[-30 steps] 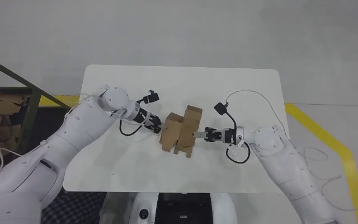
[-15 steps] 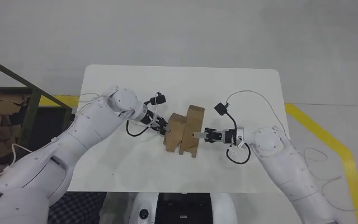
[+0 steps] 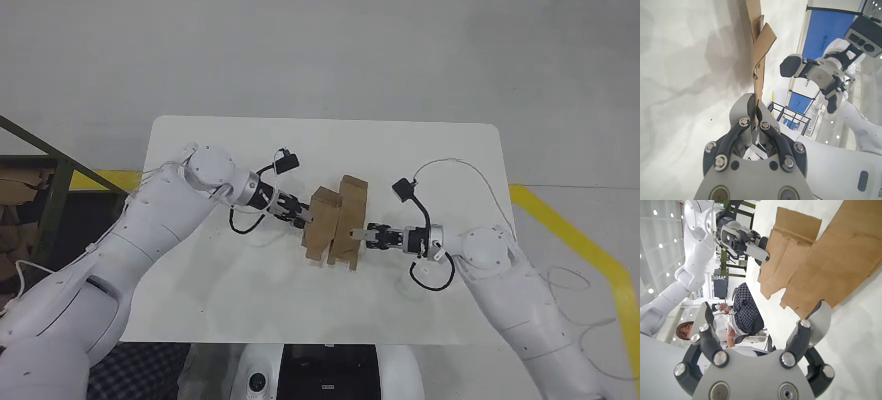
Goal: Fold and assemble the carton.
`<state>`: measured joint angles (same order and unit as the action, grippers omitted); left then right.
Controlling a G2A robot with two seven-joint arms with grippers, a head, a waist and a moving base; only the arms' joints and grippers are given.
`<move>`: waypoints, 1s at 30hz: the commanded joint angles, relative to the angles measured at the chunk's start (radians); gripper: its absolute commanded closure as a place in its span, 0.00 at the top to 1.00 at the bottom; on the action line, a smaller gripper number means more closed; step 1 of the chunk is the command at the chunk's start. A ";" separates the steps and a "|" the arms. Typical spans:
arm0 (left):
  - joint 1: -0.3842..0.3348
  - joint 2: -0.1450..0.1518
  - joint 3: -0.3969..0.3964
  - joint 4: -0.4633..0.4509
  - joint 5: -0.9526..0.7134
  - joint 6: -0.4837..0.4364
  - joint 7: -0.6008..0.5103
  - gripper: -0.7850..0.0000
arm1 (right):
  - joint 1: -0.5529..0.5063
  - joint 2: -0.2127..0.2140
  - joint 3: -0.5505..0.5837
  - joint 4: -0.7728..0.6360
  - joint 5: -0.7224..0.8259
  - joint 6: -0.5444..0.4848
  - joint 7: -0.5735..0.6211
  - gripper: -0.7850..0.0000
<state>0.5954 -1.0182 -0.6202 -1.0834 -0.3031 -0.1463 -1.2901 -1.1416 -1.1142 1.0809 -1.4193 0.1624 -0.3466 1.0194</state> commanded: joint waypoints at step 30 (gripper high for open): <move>0.040 0.086 -0.074 -0.109 -0.291 -0.138 -0.246 0.00 | 0.047 0.003 -0.001 0.068 0.210 -0.054 0.173 0.00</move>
<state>0.6386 -0.9337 -0.6995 -1.1933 -0.5914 -0.2840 -1.5359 -1.0951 -1.1115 1.0806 -1.3520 0.3709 -0.3997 1.1924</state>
